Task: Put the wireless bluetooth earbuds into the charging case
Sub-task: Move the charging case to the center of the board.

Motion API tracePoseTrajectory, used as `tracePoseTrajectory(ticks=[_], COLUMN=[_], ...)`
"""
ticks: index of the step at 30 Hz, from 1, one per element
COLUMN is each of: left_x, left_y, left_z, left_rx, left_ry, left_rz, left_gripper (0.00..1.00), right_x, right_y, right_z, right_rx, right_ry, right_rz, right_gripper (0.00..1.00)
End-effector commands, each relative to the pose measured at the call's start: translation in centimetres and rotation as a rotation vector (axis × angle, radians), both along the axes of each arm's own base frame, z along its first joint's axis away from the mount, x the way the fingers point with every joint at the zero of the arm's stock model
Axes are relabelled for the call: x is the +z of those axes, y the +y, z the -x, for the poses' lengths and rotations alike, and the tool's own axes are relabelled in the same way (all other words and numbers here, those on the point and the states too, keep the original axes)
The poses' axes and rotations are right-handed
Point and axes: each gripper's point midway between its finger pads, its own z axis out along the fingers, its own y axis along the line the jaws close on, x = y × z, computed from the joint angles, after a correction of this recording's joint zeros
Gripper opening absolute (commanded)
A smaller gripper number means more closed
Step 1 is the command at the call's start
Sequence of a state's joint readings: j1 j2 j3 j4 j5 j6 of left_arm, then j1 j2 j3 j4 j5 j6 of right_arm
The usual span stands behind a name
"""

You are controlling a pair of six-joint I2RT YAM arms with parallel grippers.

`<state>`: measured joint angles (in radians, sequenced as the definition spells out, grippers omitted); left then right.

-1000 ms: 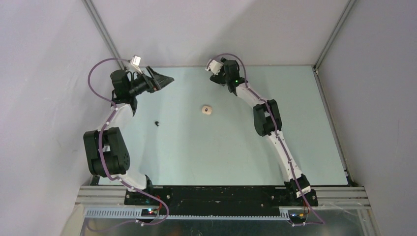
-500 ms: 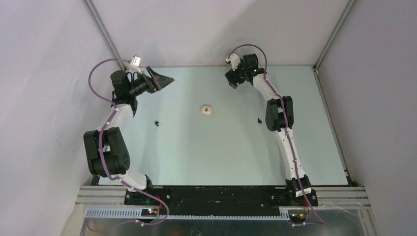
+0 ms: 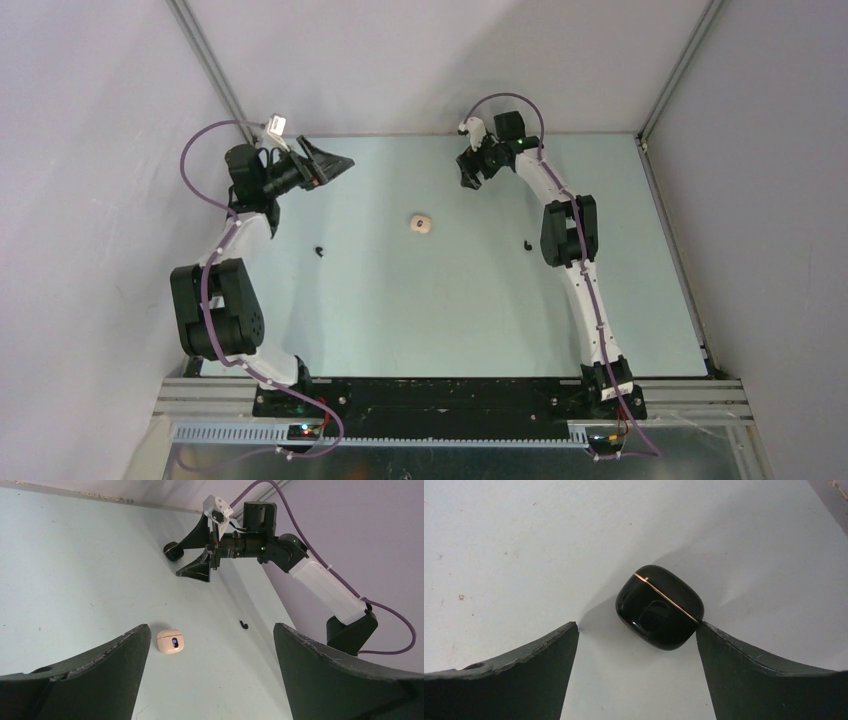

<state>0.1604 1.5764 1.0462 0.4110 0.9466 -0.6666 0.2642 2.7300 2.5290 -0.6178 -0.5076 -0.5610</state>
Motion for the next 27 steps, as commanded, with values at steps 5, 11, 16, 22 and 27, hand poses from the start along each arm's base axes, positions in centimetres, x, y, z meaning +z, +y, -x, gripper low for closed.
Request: tracePoseTrajectory(ticks=[5, 11, 16, 22, 27], left_x=[1.9, 2.0, 2.0, 2.5, 2.8], left_y=[0.2, 0.3, 0.4, 0.4, 0.5], left_z=[0.6, 0.7, 0.7, 1.0, 1.0], left_rx=[-0.003, -0.004, -0.002, -0.001, -0.001], left_ry=[-0.059, -0.061, -0.059, -0.070, -0.078], left_rz=[-0.002, -0.002, 0.002, 0.004, 0.005], left_gripper=[0.99, 0.99, 0.99, 0.99, 0.99], right_x=[5.2, 4.2, 3.7, 3.0, 2.6], right_y=[2.4, 3.3, 3.7, 3.1, 1.7], right_z=[-1.2, -1.4, -1.0, -0.4, -0.4], right_rx=[0.020, 0.036, 0.052, 0.052, 0.039], right_ry=[-0.168, -0.210, -0.213, -0.182, -0.159], right_rz=[0.025, 0.095, 0.127, 0.151, 0.163], right_gripper=[0.92, 0.89, 0.82, 0.80, 0.83])
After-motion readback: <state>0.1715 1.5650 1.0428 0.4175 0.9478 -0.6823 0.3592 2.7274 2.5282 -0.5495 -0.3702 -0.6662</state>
